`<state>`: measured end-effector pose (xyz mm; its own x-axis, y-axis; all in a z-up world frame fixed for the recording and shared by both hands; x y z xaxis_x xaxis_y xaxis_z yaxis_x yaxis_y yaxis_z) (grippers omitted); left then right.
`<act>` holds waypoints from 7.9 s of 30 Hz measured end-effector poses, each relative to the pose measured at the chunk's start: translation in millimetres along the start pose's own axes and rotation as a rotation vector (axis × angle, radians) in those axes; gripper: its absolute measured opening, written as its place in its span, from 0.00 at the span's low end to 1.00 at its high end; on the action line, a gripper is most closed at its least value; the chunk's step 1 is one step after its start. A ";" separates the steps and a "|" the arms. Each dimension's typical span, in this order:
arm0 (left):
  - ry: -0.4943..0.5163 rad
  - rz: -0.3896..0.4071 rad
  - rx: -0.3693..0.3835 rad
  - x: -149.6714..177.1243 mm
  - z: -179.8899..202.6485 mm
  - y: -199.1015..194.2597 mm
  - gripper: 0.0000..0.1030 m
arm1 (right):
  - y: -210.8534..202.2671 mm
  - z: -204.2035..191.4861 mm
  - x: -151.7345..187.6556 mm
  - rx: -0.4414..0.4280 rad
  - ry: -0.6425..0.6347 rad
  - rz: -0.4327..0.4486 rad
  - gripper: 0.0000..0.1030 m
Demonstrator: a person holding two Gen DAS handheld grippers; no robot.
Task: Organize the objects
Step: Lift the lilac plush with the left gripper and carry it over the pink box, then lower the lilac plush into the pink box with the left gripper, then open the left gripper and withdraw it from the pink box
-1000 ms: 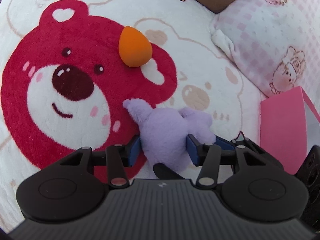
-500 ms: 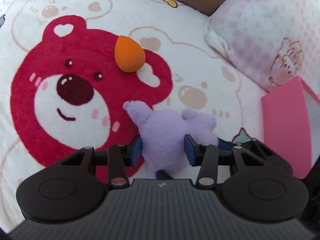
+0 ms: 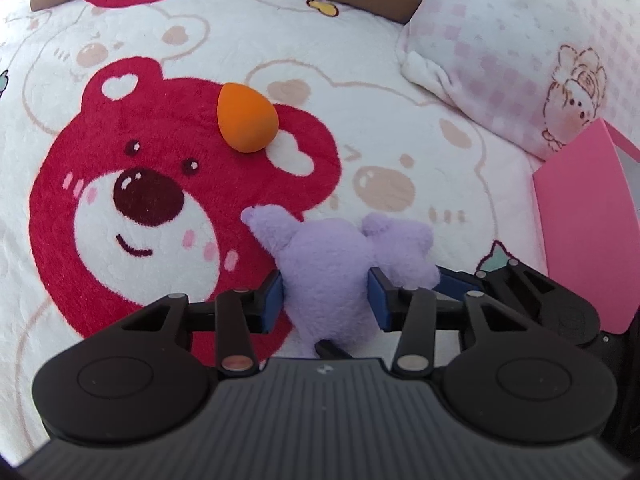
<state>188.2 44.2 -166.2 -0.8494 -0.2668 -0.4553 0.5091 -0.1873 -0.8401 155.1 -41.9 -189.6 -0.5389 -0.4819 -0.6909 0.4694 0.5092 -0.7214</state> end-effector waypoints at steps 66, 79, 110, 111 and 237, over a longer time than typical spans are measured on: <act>-0.019 -0.085 0.266 53.8 29.1 -150.6 0.49 | -153.4 -54.7 0.8 0.020 0.167 -0.083 0.84; 0.090 -0.100 0.324 59.4 64.9 -170.4 0.50 | -197.7 -45.9 3.0 0.068 0.201 -0.064 0.85; 0.293 -0.193 0.466 85.7 170.2 -205.1 0.50 | -294.8 -21.4 32.6 0.272 0.247 -0.065 0.88; 0.302 -0.190 0.462 86.1 172.1 -206.9 0.51 | -296.4 -20.6 32.7 0.268 0.259 -0.060 0.88; 0.297 -0.087 0.426 -14.1 260.7 -126.1 0.73 | -295.6 149.4 23.7 0.396 0.352 -0.052 0.85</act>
<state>172.2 -174.9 23.0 -0.8623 0.0351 -0.5051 0.3937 -0.5808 -0.7125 108.0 -310.4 0.0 -0.7390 -0.1959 -0.6446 0.6270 0.1501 -0.7644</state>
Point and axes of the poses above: each gripper's, at about its wrist camera, not at the fingertips, and y roughly the way its jaws point, z to its right, x to its underside, the point moved 3 cm from there along y, roughly the way its jaws point, and after that the axes turned 3 degrees about -y, right-handed, at the moved point
